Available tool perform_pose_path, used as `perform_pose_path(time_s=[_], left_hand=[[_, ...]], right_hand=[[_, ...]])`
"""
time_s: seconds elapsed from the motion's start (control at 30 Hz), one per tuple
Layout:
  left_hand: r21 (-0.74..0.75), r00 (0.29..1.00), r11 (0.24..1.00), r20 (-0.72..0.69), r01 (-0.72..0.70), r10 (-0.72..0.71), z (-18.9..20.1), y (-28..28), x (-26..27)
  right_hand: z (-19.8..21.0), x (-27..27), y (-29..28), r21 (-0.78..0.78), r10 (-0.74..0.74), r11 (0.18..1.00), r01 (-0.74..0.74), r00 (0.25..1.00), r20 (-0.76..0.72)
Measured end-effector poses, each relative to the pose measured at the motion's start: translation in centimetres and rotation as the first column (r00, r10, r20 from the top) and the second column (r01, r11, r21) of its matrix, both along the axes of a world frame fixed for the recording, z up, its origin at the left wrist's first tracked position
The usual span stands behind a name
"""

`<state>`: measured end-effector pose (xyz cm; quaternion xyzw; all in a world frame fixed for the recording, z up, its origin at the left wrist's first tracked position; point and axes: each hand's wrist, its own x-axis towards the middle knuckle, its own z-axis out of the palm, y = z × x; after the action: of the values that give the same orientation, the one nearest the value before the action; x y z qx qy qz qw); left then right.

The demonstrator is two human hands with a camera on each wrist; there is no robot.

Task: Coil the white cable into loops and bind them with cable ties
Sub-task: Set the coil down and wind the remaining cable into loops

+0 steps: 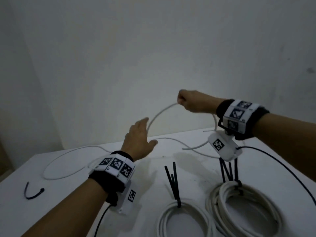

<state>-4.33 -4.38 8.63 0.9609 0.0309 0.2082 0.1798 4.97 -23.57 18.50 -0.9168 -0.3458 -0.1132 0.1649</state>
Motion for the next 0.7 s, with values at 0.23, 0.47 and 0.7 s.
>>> perform_pose_path(time_s=[0.23, 0.47, 0.7], left_hand=[[-0.342, 0.944, 0.926, 0.327, 0.16, -0.043, 7.1, -2.3, -2.8], [-0.762, 0.934, 0.563, 0.354, 0.319, -0.049, 12.1, -4.1, -8.5], [-0.725, 0.96, 0.652, 0.278, 0.223, -0.018, 9.5, -5.2, -12.7]], right_hand=[[7.3, -7.2, -2.3, 0.472, 0.182, 0.868, -0.154, 0.983, -0.015], [3.5, -10.4, -7.3, 0.632, 0.413, 0.772, -0.073, 0.813, -0.411], [-0.4, -14.9, -5.7, 0.909, 0.724, 0.178, 0.378, 0.575, -0.381]])
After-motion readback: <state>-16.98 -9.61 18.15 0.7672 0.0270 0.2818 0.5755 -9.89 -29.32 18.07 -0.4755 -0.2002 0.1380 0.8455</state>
